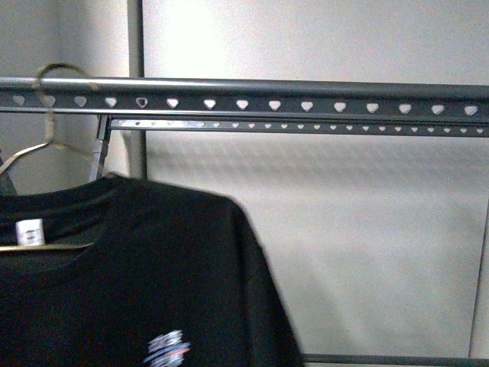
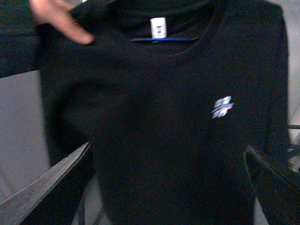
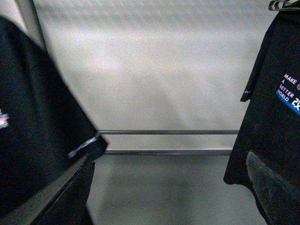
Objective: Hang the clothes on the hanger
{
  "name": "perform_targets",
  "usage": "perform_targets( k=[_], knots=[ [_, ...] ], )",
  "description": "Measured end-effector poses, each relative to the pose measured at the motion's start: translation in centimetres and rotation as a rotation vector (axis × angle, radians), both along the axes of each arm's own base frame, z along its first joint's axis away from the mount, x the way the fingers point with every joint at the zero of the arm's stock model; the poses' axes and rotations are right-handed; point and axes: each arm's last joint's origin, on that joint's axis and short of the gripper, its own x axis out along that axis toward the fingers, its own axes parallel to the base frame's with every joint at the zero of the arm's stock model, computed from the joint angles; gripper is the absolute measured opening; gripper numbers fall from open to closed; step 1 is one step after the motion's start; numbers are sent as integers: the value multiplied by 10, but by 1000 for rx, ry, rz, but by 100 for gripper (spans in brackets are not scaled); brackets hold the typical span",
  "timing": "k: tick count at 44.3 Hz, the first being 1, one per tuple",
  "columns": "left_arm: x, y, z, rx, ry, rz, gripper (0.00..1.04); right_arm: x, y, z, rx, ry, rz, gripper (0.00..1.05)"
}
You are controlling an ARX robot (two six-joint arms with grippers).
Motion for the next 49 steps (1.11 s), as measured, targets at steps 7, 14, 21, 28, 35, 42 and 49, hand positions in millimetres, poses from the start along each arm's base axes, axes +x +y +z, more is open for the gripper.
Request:
perform_targets(
  k=[7, 14, 21, 28, 35, 42, 49],
  knots=[
    [0, 0, 0, 0, 0, 0, 98, 0, 0, 0, 0, 0, 0, 97],
    [0, 0, 0, 0, 0, 0, 98, 0, 0, 0, 0, 0, 0, 97],
    [8, -3, 0, -84, 189, -121, 98, 0, 0, 0, 0, 0, 3, 97],
    [38, 2, 28, -235, 253, 35, 98, 0, 0, 0, 0, 0, 1, 97],
    [94, 16, 55, -492, 342, 353, 98, 0, 0, 0, 0, 0, 0, 97],
    [146, 23, 67, -660, 328, 555, 98, 0, 0, 0, 0, 0, 0, 97],
    [186, 26, 99, -758, 196, 647, 98, 0, 0, 0, 0, 0, 0, 97]
  ],
)
